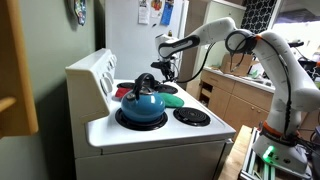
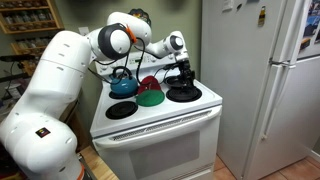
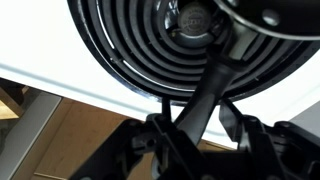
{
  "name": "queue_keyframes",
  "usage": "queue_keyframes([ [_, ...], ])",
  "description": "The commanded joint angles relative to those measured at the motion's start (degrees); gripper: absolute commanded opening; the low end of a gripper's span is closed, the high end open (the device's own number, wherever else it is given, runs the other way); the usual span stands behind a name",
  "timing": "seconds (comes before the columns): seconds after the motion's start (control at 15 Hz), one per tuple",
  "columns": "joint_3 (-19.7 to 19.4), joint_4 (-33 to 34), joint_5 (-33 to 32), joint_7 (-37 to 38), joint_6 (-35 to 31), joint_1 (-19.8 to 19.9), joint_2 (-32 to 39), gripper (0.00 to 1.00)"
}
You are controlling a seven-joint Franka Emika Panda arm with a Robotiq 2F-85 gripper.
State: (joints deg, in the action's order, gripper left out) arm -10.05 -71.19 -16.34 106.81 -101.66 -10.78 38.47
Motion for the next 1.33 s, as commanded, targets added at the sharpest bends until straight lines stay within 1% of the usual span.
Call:
queue_keyframes([
  [0.0,1.03,-1.48,0.11,0.37,0.78,0.81,-0.96,0.41],
  [0.13,0.87,-1.50,-0.20,0.48,1.04,0.72,-1.02,0.42],
  [0.33,0.58,-1.55,-0.68,0.70,1.30,0.59,-1.07,0.38],
  [0.4,0.39,-1.62,-1.02,0.81,1.40,0.57,-1.20,0.33],
  [0.53,0.11,-1.74,-1.63,1.09,1.32,0.67,-1.39,0.29],
  [0.73,-0.17,-1.78,-2.61,1.47,1.41,0.74,-1.38,0.30],
  [0.8,-0.18,-1.71,-2.80,1.62,1.33,0.74,-1.29,0.33],
  [0.87,-0.21,-1.67,-3.06,1.78,1.31,0.65,-1.19,0.31],
  [0.93,-0.23,-1.61,-3.37,1.82,1.17,0.64,-1.10,0.32],
  [1.0,-0.25,-1.58,-3.61,1.97,1.07,0.65,-1.05,0.26],
  [1.07,-0.30,-1.36,-3.78,2.04,1.10,0.75,-0.90,0.15],
  [1.13,-0.40,-1.35,-4.10,2.13,1.05,0.81,-0.86,0.07],
  [1.27,-0.62,-1.30,-4.67,2.34,1.08,0.96,-0.72,0.08],
])
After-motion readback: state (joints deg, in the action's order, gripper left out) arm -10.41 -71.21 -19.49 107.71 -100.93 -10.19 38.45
